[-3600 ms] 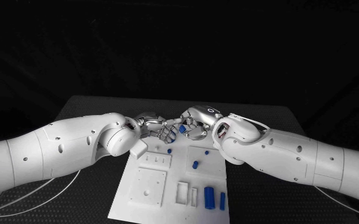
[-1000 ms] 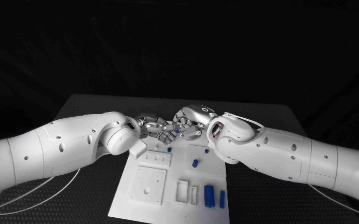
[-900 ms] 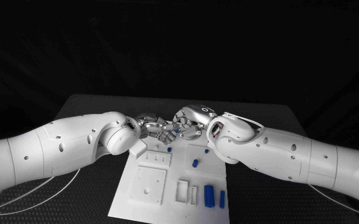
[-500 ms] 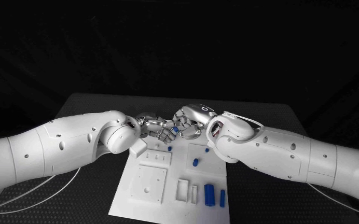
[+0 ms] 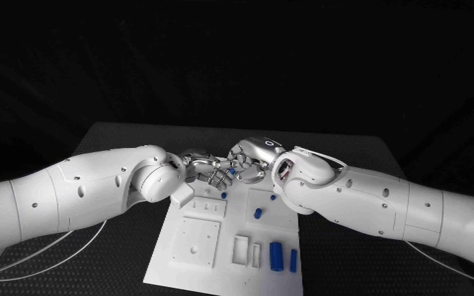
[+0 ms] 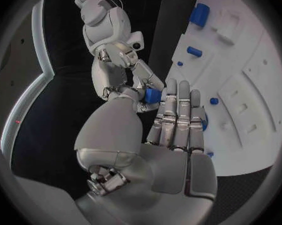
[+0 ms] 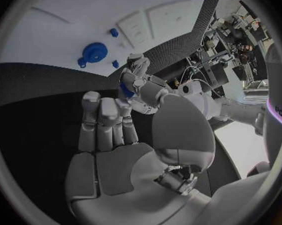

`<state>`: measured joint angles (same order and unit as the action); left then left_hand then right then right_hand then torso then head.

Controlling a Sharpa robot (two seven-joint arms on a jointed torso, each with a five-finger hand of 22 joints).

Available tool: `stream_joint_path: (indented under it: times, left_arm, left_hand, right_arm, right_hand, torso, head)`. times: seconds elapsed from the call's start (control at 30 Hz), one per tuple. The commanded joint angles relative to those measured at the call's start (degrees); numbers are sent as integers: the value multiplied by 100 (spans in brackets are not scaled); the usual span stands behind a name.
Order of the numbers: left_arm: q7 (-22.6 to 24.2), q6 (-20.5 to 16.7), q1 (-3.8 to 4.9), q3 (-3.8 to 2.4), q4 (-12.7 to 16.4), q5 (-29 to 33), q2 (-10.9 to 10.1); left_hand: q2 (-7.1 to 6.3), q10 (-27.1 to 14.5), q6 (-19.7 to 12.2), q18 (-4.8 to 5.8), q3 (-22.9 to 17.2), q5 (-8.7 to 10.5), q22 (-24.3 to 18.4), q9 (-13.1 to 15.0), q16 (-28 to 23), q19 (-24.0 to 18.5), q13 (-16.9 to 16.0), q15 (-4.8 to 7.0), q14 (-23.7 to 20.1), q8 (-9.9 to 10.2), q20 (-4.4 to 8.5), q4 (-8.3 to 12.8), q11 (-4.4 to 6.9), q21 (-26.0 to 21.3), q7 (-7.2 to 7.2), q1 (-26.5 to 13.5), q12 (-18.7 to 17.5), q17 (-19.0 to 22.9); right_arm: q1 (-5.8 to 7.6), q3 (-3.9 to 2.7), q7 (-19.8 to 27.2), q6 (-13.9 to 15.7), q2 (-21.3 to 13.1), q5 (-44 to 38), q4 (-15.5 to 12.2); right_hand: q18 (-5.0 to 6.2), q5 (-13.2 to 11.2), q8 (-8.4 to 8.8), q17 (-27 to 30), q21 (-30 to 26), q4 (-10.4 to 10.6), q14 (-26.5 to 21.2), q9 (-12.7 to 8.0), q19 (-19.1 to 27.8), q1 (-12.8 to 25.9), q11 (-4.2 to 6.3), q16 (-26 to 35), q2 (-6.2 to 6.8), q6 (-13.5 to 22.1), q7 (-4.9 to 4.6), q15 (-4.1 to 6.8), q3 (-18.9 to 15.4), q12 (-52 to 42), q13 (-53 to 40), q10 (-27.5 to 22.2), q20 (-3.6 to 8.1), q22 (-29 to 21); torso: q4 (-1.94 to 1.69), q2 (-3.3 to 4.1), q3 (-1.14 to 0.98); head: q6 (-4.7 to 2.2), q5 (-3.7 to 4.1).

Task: Assemble the parts on the task board

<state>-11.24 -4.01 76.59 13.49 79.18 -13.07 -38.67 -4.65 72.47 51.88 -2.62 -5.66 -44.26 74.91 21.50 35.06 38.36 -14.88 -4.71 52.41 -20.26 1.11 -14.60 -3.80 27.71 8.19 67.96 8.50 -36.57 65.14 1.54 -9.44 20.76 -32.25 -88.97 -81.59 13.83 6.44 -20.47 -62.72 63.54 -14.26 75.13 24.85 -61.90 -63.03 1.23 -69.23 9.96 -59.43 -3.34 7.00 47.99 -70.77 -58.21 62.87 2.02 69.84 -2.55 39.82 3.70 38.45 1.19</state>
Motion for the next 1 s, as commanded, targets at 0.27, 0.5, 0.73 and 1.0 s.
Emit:
stream_joint_path:
  times: [0.27, 0.5, 0.73, 1.0]
  left_arm:
    - [103, 223, 8, -16, 51, 79, 34]
    - [103, 179, 8, -16, 12, 82, 31]
    - [69, 175, 8, -16, 8, 78, 33]
    - [-9, 147, 8, -17, 18, 37, 44]
  left_hand:
    - [234, -352, 86, 228, -2555, 443, 132, 268, 419, -90, -368, 10, -125, -257, 6, 2871, 37, 137, -58, -2552, 753, 87]
    - [305, -346, 112, 230, -2640, 516, 133, 299, 454, -87, -383, 17, -113, -276, 10, 2974, 53, 177, -74, -2572, 807, 98]
    - [310, -345, 139, 230, -2669, 741, 131, 328, 491, -80, -395, 30, -102, -288, 23, 3012, 65, 217, -88, -2610, 857, 111]
    - [71, -378, 135, 222, -2789, 1721, 123, 374, 545, -87, -398, 37, -110, -276, 30, 2851, 62, 282, -88, -2379, 928, 152]
  right_arm:
    - [-7, 6, 80, -96, 33, -12, -12]
    - [-7, 9, 84, -106, 36, -11, -19]
    - [-8, 14, 84, -112, 42, -11, -13]
    - [-9, 16, 82, -118, 45, -11, -16]
  right_hand:
    - [117, 27, -8, 7, 25, -8, 6, -4, -20, 33, 18, -1, -42, -204, -153, 21, 15, -25, -6, 21, 31, -10]
    - [117, 40, -10, 7, 25, -13, 7, -2, -20, 36, 18, -1, -41, -207, -152, 22, 12, -25, -8, 23, 32, -10]
    - [117, 51, -11, 8, 25, -15, 8, -1, -21, 39, 19, -1, -42, -209, -152, 22, 8, -25, -9, 25, 33, -11]
    - [117, 56, -11, 8, 25, -17, 8, -1, -22, 41, 19, -1, -43, -209, -152, 22, 6, -24, -9, 26, 33, -11]
  torso:
    - [-3, -3, 1]
    - [-7, -4, -1]
    - [-6, -1, 1]
    - [-5, -2, 3]
  head:
    - [14, 14]
    - [17, 16]
    - [23, 13]
    - [26, 11]
